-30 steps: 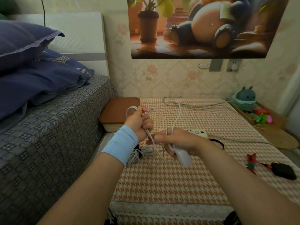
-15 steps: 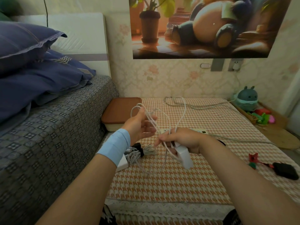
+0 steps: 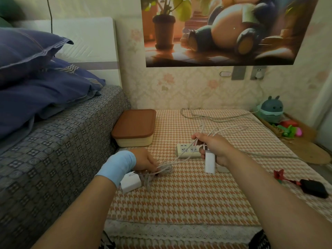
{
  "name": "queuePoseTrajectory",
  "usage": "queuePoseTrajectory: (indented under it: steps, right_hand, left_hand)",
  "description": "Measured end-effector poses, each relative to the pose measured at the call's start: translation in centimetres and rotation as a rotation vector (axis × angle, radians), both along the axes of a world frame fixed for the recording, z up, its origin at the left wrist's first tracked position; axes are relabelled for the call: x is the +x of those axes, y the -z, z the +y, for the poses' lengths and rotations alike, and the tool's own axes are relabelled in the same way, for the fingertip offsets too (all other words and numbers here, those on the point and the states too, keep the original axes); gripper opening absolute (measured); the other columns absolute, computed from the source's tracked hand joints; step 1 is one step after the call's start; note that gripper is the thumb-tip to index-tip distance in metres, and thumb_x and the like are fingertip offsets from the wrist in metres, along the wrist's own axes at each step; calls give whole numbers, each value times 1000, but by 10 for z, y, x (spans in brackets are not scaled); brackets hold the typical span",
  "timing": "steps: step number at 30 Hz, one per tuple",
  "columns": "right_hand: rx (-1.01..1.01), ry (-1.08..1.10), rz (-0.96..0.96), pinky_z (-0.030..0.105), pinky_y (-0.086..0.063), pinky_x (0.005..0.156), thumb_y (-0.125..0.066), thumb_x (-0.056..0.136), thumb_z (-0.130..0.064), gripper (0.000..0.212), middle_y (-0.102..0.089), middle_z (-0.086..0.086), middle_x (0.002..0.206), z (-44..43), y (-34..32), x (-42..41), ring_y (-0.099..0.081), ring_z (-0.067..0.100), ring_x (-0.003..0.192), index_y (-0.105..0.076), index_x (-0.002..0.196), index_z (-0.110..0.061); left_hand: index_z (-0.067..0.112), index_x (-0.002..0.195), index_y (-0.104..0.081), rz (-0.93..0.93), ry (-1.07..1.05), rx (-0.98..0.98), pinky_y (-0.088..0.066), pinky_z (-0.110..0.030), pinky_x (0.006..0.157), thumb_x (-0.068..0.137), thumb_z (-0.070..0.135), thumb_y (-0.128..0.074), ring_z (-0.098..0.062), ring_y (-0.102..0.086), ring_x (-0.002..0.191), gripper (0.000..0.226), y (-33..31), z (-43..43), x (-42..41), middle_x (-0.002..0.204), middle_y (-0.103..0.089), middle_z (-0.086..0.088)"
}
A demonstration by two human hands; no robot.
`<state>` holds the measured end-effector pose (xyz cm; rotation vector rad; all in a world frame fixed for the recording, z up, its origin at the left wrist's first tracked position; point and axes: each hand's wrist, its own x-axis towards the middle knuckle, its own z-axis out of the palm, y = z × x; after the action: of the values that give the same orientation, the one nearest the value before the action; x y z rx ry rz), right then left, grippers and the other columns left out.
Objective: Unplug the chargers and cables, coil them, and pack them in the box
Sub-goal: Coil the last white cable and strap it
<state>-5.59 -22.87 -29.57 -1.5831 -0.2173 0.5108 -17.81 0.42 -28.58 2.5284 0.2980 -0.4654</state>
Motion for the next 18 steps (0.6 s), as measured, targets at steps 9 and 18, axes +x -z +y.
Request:
queuePoseTrajectory:
  steps: [9, 18]
  right_hand:
    - [-28, -190, -21, 32, -45, 49, -67, 97, -32, 30, -60, 4, 73, 22, -2, -16, -50, 18, 50, -77, 98, -4]
    - [4, -16, -82, 30, -42, 49, -65, 98, -30, 26, -60, 3, 76, 12, -7, -11, -48, 17, 50, -77, 92, -8]
  left_hand:
    - [22, 142, -47, -284, 14, -200, -39, -40, 111, 86, 15, -52, -18, -50, 130, 56, 1, -41, 12, 143, -53, -2]
    - [7, 91, -59, -135, -114, -925, -42, -30, 65, 106, 21, -33, -11, -29, 48, 33, 12, -63, 16, 62, -34, 1]
